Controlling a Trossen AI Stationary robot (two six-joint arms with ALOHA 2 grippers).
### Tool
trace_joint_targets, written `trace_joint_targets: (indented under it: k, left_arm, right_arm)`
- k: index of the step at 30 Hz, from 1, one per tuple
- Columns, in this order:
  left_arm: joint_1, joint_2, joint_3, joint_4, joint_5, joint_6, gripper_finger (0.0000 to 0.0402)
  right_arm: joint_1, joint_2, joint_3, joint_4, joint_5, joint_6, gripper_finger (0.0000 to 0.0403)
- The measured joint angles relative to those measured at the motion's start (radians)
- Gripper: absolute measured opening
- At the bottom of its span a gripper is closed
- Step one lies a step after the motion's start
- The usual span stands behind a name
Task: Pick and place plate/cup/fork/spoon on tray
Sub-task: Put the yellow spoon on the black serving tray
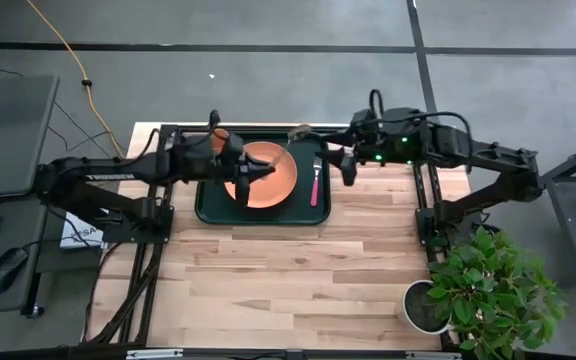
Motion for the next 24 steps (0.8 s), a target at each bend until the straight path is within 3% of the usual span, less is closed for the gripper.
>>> trace_joint_targets:
  k: [4, 7, 11, 19, 24]
  left_arm:
    - [-0.045, -0.011, -0.144, 0.326, -0.049, -0.164, 0.0]
    - [-0.092, 0.007, -0.201, 0.48, -0.094, -0.221, 0.0]
    - [-0.152, 0.019, -0.217, 0.492, -0.176, -0.226, 0.0]
    - [-0.197, 0.011, -0.216, 0.505, -0.233, -0.221, 0.0]
    - [-0.195, 0.011, -0.216, 0.503, -0.265, -0.214, 0.0]
  right_arm:
    - [0.0, 0.06, 0.0, 0.094, 0.044, -0.001, 0.0236]
    - [-0.01, 0.116, 0.0, 0.199, 0.034, -0.024, 0.0236]
    - [-0.03, 0.182, 0.0, 0.331, -0.05, -0.032, 0.0236]
    - [-0.054, 0.222, -0.001, 0.419, -0.082, -0.017, 0.0233]
    - [-0.043, 0.214, -0.001, 0.463, -0.099, -0.018, 0.0196]
